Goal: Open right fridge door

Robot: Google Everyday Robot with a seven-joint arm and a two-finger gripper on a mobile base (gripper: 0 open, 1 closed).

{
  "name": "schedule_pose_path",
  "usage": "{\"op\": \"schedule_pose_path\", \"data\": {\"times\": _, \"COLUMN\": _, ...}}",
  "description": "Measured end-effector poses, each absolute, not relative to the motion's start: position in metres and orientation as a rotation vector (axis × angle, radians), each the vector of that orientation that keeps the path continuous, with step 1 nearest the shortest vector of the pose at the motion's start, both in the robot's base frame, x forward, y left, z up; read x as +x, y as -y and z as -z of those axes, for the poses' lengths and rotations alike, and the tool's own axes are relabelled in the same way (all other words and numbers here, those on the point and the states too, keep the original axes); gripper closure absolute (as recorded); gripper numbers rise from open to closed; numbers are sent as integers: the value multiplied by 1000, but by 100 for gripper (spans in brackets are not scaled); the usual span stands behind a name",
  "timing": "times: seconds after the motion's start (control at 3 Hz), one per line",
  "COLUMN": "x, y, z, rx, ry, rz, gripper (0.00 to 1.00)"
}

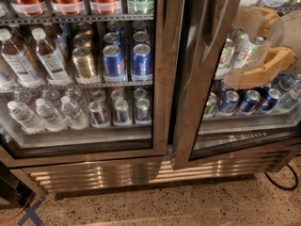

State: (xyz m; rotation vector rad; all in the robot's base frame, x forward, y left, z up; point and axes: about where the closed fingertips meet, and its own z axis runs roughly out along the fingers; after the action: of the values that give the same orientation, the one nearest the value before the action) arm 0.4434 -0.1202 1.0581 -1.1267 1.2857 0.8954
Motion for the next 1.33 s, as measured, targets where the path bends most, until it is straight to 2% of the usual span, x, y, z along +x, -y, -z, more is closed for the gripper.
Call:
{"op": "schedule_pose_path", "data": {"times": 0.33, "x": 440, "y": 120, "z": -1063, "rx": -1131, "ry": -1295, "rz": -880, "gripper": 0}}
{"op": "schedule_pose_path", "data": {"times": 0.67, "x": 421, "y": 127, "z": -1077, "rx": -1132, "ry": -1369, "rz": -774, "gripper": 0}}
{"op": "schedule_pose_path", "data": {"times": 1.33, "x": 342, "y": 156, "z": -1129, "rx": -1040, "ry": -1703, "rz": -325, "gripper": 0}}
